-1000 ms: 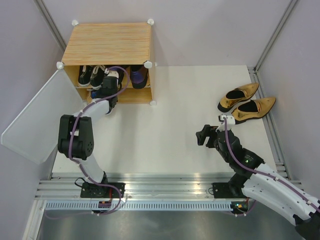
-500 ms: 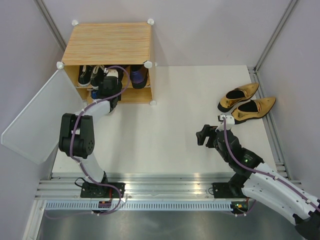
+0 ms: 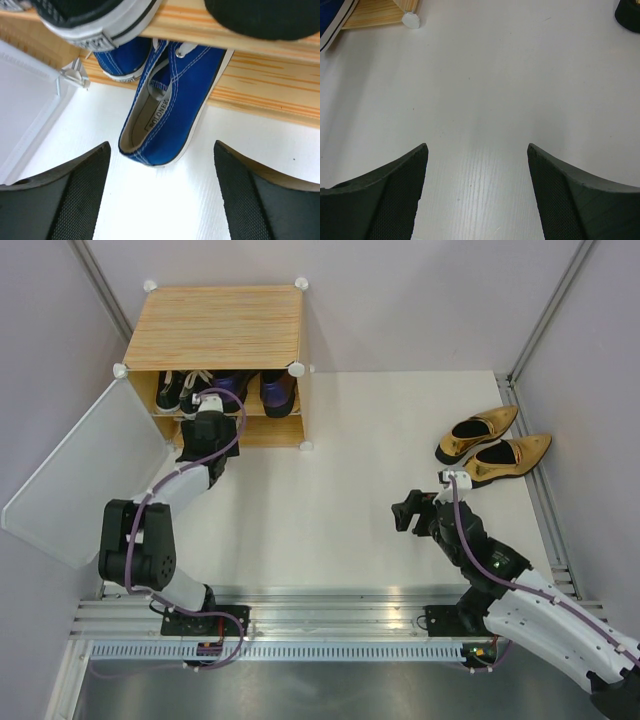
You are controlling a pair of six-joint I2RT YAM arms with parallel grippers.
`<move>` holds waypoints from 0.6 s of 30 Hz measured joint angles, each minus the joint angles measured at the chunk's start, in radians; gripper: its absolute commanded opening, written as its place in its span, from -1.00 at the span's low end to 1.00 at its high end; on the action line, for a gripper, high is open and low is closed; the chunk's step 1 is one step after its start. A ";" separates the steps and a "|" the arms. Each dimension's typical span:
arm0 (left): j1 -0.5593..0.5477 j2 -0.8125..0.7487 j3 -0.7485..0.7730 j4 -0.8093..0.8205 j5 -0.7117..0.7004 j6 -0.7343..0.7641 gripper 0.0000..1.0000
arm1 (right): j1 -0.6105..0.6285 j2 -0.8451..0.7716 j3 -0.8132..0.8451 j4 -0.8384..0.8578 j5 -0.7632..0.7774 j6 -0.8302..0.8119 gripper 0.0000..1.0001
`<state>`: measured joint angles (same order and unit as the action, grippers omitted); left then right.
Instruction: Place and organize the shoes in the shoe cabinet
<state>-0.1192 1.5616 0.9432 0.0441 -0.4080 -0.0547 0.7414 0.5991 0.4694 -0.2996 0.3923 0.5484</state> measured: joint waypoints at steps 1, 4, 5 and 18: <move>0.000 -0.011 -0.012 0.002 0.000 -0.006 0.77 | 0.000 -0.003 0.000 0.000 -0.004 0.000 0.68; 0.001 -0.038 -0.046 0.002 0.006 -0.022 0.79 | 0.000 -0.010 0.000 0.000 -0.018 0.000 0.68; 0.002 -0.044 -0.054 0.002 0.014 -0.028 0.78 | 0.000 -0.011 -0.001 0.000 -0.022 0.000 0.68; 0.113 -0.048 -0.116 0.025 0.159 -0.133 0.41 | 0.000 -0.026 -0.006 0.000 -0.029 -0.003 0.68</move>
<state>-0.0067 1.5139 0.8272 0.0689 -0.2485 -0.1875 0.7414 0.5728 0.4637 -0.2996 0.3634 0.5449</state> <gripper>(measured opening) 0.728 0.839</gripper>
